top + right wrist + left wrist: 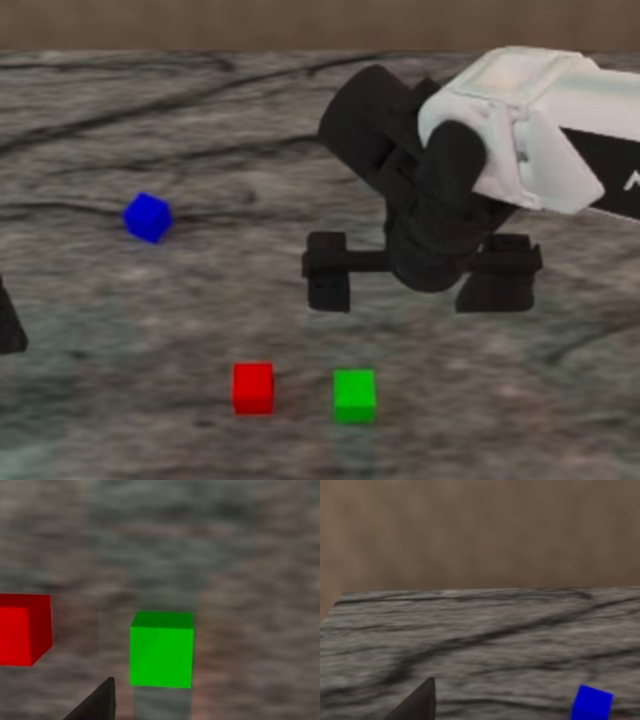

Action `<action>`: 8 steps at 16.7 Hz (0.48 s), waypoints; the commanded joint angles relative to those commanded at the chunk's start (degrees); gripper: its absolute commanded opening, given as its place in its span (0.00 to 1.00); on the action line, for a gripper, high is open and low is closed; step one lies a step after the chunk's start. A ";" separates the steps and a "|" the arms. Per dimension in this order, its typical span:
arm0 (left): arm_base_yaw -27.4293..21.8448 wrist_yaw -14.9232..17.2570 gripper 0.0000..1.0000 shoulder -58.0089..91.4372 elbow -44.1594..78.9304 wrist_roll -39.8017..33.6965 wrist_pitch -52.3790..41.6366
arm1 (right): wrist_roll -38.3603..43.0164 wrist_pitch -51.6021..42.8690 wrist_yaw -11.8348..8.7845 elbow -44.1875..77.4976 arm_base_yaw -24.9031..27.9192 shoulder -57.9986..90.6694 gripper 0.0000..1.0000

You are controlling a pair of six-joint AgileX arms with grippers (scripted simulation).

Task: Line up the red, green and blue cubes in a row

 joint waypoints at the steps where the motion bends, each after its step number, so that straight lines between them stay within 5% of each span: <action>1: -0.37 0.01 1.00 4.19 4.09 0.57 -2.43 | -1.86 1.90 0.95 -2.87 -1.68 -4.08 1.00; 8: -3.56 -0.23 1.00 48.87 40.97 6.00 -24.80 | -18.21 18.59 5.07 -31.86 -17.15 -42.72 1.00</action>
